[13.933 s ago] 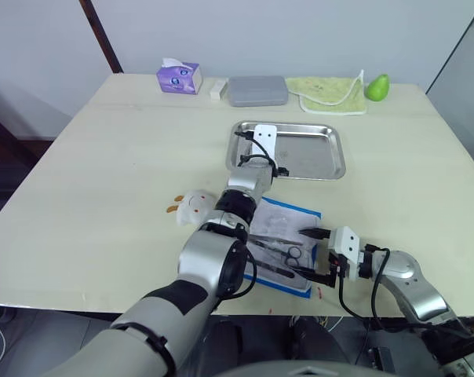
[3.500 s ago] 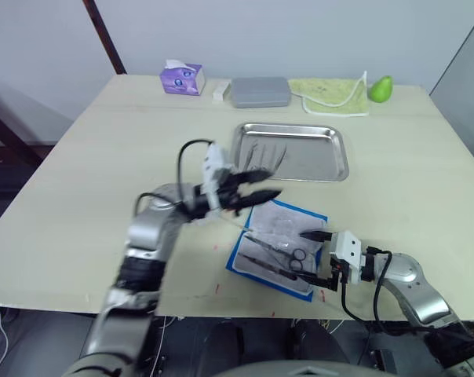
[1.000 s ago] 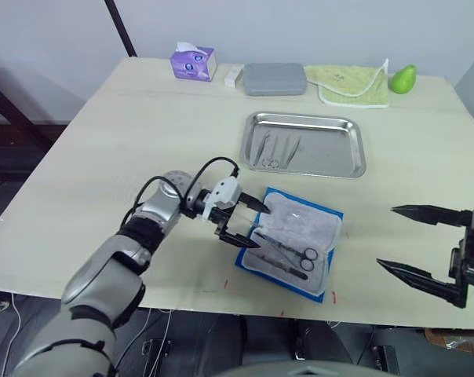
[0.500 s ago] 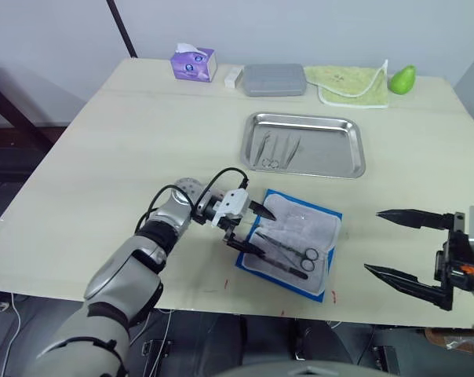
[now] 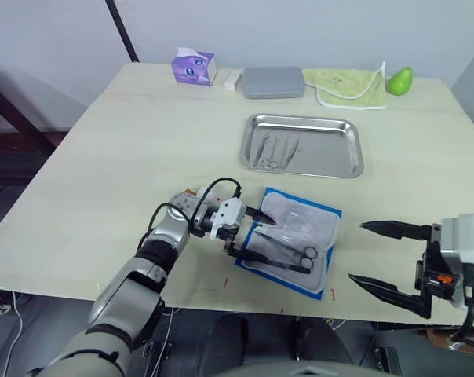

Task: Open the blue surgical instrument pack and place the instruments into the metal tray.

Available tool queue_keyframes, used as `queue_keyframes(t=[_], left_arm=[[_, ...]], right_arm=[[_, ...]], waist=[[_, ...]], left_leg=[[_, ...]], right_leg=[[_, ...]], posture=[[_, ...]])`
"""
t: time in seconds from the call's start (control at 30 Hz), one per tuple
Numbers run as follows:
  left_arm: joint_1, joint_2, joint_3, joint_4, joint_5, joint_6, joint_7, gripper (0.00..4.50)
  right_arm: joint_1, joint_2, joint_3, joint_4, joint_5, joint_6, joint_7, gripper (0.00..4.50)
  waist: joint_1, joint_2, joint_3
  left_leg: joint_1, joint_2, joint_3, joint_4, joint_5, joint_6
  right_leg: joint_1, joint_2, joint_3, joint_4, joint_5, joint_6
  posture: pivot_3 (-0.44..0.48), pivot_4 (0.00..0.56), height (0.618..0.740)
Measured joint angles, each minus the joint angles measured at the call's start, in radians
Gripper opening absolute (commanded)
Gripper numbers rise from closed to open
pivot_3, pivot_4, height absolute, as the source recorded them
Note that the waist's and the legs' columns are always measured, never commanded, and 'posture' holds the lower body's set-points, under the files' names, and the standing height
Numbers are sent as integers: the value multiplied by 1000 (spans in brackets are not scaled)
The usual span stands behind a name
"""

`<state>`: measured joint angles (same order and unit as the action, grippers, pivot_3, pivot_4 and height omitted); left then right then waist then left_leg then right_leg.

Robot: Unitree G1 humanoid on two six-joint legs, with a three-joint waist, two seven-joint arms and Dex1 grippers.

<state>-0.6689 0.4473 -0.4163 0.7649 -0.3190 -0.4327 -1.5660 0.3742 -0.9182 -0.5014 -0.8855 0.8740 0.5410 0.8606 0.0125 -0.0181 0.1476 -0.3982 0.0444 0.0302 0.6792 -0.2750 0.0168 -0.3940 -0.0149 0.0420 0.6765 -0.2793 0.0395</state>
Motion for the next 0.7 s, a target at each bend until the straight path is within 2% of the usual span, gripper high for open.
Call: queue_keyframes(t=[0.17,0.27,0.33,0.37,0.47,0.63,0.67,0.7], left_arm=[[7,-13,26,12,13,-7,0,4431],[8,-13,35,13,21,-7,-2,4431],[7,-15,35,13,22,-7,-2,4431],[12,-11,36,7,21,-5,-2,4431],[18,-8,42,-3,22,4,-2,4431],[24,-20,58,-2,29,5,-1,4500],[23,-21,59,-2,32,5,-1,4500],[22,-21,61,-3,36,5,-2,4500]], right_arm=[[-16,22,81,-7,-64,0,-52,4500],[-88,36,223,-8,-165,24,-146,4500],[-102,38,258,-8,-184,32,-165,4500],[-160,38,358,-8,-253,81,-233,4500],[-253,54,484,-4,-323,180,-329,4500],[-336,111,602,22,-319,289,-364,3097],[-347,119,614,27,-319,301,-369,2688],[-410,151,671,51,-337,345,-391,2688]], waist=[[1,1,-1],[-1,2,-2],[-1,2,-2],[-1,2,-3],[-2,2,-3],[0,2,-3],[0,2,-3],[-1,2,-3]], left_leg=[[0,0,-1,4,0,0],[0,0,0,5,0,0],[0,0,0,5,0,0],[0,0,-1,4,0,0],[-1,0,-1,4,0,0],[-1,0,-1,4,0,0],[-1,0,-1,5,0,0],[-1,0,-1,5,0,0]], right_leg=[[1,0,0,2,0,0],[1,0,0,2,0,0],[1,0,0,2,0,0],[1,0,0,2,0,0],[0,0,0,2,0,0],[0,0,-1,2,0,0],[0,0,0,2,0,0],[0,0,0,2,0,0]], posture=[[0,150,736],[0,150,736],[0,150,736],[0,150,736],[0,150,736],[0,150,736],[0,150,736],[0,150,736]])
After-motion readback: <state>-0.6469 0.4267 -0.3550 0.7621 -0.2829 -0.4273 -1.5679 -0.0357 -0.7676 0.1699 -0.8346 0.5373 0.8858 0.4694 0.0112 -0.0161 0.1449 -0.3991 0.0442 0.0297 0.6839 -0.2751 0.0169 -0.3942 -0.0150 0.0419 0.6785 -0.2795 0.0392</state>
